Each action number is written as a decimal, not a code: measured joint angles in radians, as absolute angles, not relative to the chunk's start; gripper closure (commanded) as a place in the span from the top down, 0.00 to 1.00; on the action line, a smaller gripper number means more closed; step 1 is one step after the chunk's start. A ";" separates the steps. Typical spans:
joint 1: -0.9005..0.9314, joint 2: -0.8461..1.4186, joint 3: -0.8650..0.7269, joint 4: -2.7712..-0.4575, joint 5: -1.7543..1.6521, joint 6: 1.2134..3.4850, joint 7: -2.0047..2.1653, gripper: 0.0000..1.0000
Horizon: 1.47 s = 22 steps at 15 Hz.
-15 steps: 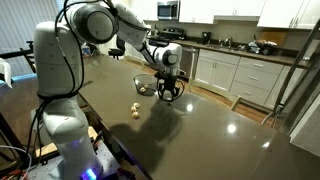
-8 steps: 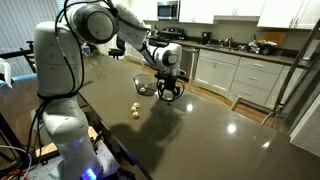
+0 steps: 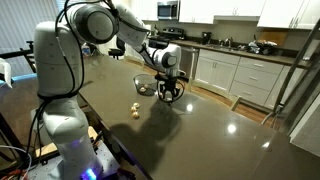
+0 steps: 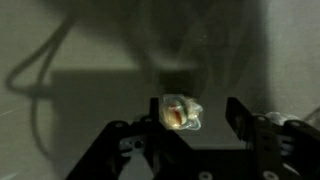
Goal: Pick up the all candy from the table and put them in the black basket.
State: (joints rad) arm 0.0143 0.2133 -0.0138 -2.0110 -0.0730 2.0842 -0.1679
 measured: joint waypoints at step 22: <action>0.026 0.052 0.017 -2.014 -0.107 1.970 -0.168 0.09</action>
State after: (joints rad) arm 0.0261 0.0516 0.0173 -2.0137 -0.1067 1.9702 -0.1678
